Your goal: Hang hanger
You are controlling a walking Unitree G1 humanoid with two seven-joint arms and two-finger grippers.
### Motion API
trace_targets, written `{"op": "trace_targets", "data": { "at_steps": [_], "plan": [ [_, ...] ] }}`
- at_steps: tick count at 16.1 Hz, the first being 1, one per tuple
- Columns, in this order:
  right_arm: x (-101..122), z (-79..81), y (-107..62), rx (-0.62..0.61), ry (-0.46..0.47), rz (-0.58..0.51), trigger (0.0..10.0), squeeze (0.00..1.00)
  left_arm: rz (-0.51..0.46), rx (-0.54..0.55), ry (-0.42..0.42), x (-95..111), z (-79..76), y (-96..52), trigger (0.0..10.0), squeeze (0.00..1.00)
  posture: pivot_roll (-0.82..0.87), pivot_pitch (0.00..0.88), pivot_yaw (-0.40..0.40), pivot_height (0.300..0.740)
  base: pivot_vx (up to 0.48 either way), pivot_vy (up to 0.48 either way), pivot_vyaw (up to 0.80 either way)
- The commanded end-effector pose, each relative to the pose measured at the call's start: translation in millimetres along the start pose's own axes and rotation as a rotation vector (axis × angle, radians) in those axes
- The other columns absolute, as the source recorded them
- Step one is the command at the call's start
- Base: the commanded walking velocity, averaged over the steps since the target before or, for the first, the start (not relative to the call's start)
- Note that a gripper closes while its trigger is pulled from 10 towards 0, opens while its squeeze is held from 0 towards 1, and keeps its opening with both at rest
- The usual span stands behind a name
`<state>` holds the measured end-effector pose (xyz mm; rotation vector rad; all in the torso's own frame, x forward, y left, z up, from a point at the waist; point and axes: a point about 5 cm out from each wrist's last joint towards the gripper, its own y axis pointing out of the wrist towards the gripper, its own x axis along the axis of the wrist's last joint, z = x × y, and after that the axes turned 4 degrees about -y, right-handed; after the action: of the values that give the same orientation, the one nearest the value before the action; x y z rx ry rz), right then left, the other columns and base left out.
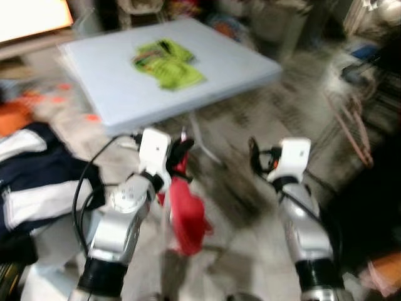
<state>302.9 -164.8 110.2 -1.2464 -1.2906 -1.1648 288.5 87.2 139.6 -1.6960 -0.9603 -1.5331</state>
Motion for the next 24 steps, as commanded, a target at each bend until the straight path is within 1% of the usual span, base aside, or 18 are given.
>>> {"op": "trace_targets", "data": {
  "at_steps": [1,2,3,5,9,12,14,16,18,19,20,21,22,24],
  "plan": [
    [1.2,-3.0,0.8,-0.016,0.007,0.001,10.0,0.0,-0.021,-0.015,0.009,3.4,-3.7,0.5,10.0,0.0,0.01,0.0,0.004,0.74,0.0,0.48,-0.8],
    [1.3,-2.8,0.9,-0.017,0.007,0.001,10.0,0.0,-0.024,-0.015,0.007,3.5,-3.7,0.5,10.0,0.0,0.01,0.0,0.004,0.74,0.0,0.48,-0.8],
    [1.6,-2.4,1.0,-0.018,0.006,-0.001,10.0,0.0,-0.016,-0.02,-0.012,2.2,-3.9,0.4,10.0,0.0,0.01,0.0,0.004,0.74,0.0,0.472,-0.8],
    [1.8,-3.0,1.0,-0.024,0.004,-0.003,10.0,0.0,-0.008,-0.026,-0.012,1.1,-3.6,0.3,10.0,0.0,0.01,0.0,0.004,0.74,0.0,0.444,-0.8],
    [-2.0,-0.8,-3.0,-0.031,0.004,0.002,10.0,0.0,-0.005,-0.036,-0.029,-2.3,-6.1,-1.5,10.0,0.0,0.01,0.0,0.002,0.74,0.272,0.396,-0.8],
    [-5.9,4.6,-3.0,-0.027,0.015,0.014,10.0,0.0,-0.012,-0.08,-0.041,-2.6,-12.7,-2.4,10.0,0.0,0.01,0.0,0.001,0.74,0.428,0.0,-0.33],
    [-5.3,7.7,-2.6,-0.021,0.017,0.01,10.0,0.0,-0.028,-0.094,-0.031,-0.3,-13.7,-3.2,10.0,0.0,0.01,0.0,0.004,0.74,0.431,0.0,0.0],
    [-6.4,6.9,-2.5,-0.027,0.009,0.02,10.0,0.0,-0.029,-0.098,-0.024,-0.4,-12.6,-3.9,10.0,0.0,0.02,0.0,0.003,0.74,0.431,0.0,0.0],
    [-7.3,2.9,-3.5,-0.039,0.008,0.018,10.0,0.0,-0.03,-0.096,-0.023,-1.4,-10.0,-5.6,10.0,0.0,0.02,0.0,0.004,0.74,0.442,0.0,-0.8],
    [-7.6,-1.4,-5.8,-0.049,-0.002,0.015,10.0,0.0,-0.022,-0.083,-0.016,-4.4,-6.0,-9.3,10.0,0.0,0.01,0.0,0.006,0.74,0.442,0.0,-0.8],
    [-8.7,-5.9,-8.3,-0.057,-0.011,0.017,10.0,0.0,-0.009,-0.043,0.003,-8.4,1.5,-14.5,10.0,0.0,0.01,0.0,0.009,0.74,0.442,0.0,-0.8],
    [-11.1,-11.6,-11.9,-0.065,-0.024,0.024,10.0,0.0,0.002,0.038,0.024,-12.3,14.9,-20.4,10.0,0.0,0.0,0.0,0.015,0.74,0.442,0.0,-0.8],
    [-12.0,-14.4,-14.0,-0.068,-0.03,0.027,10.0,0.0,0.011,0.049,0.024,-14.5,18.3,-22.8,10.0,0.0,0.0,0.0,0.015,0.74,0.442,0.0,-0.8],
    [-13.6,-17.4,-16.4,-0.076,-0.036,0.033,10.0,0.0,0.02,0.049,0.023,-17.6,20.2,-24.2,10.0,0.0,0.0,0.0,0.012,0.74,0.442,0.0,-0.8]
  ]
}}
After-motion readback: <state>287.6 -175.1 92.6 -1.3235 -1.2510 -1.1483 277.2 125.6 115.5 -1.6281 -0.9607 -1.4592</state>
